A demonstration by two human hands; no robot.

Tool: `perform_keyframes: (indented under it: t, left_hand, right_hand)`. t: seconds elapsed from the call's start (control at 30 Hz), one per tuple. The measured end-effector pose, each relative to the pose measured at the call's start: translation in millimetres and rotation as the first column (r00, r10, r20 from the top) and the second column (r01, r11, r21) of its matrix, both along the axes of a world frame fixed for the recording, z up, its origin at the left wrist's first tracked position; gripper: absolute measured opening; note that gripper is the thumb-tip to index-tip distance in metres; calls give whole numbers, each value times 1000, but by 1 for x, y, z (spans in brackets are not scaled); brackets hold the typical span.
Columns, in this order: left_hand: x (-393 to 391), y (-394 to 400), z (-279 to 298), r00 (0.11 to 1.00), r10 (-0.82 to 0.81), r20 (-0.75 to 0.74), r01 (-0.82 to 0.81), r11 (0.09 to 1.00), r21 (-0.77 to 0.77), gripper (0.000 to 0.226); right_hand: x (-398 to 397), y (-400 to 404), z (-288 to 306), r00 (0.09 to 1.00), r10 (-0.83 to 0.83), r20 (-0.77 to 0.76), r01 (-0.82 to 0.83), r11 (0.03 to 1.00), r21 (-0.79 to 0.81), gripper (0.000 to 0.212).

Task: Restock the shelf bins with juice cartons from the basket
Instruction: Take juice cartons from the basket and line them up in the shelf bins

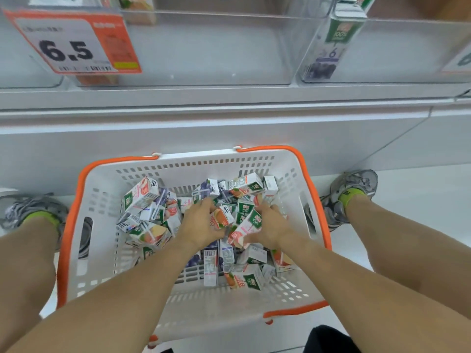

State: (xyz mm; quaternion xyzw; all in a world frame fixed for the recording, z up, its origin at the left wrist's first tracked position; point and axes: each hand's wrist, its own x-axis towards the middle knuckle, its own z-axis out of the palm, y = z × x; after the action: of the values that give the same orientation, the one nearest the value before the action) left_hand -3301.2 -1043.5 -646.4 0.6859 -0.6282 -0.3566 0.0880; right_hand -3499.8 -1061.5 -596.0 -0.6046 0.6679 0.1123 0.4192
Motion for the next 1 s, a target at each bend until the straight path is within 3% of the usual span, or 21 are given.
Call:
perform_keyframes:
  t: [0.2, 0.33, 0.43, 0.63, 0.8, 0.9, 1.0]
  left_hand:
    - [15, 0, 35, 928, 202, -313, -163, 976, 144, 53]
    - [37, -8, 80, 862, 323, -390, -261, 944, 204, 58]
    - [59, -12, 123, 803, 354, -480, -266, 933, 243, 63]
    - [117, -11, 213, 942, 131, -309, -60, 972, 229, 61]
    - [174, 1, 275, 973, -56, -223, 84, 989, 120, 45]
    - [209, 13, 290, 987, -43, -152, 41, 999, -13, 44]
    - [235, 22, 291, 974, 51, -219, -79, 989, -124, 71]
  right_hand:
    - [7, 1, 9, 995, -6, 97, 15, 996, -91, 56]
    - [12, -8, 32, 987, 50, 153, -23, 985, -171, 50]
    - [17, -17, 58, 969, 21, 248, 39, 971, -237, 49]
    - [48, -26, 129, 866, -52, 498, 249, 908, -338, 51]
    - [92, -16, 178, 608, -116, 785, 405, 896, -181, 45]
    - [121, -14, 207, 517, -43, 855, 420, 883, -210, 42]
    - [153, -18, 239, 467, 71, 881, 394, 876, -279, 42]
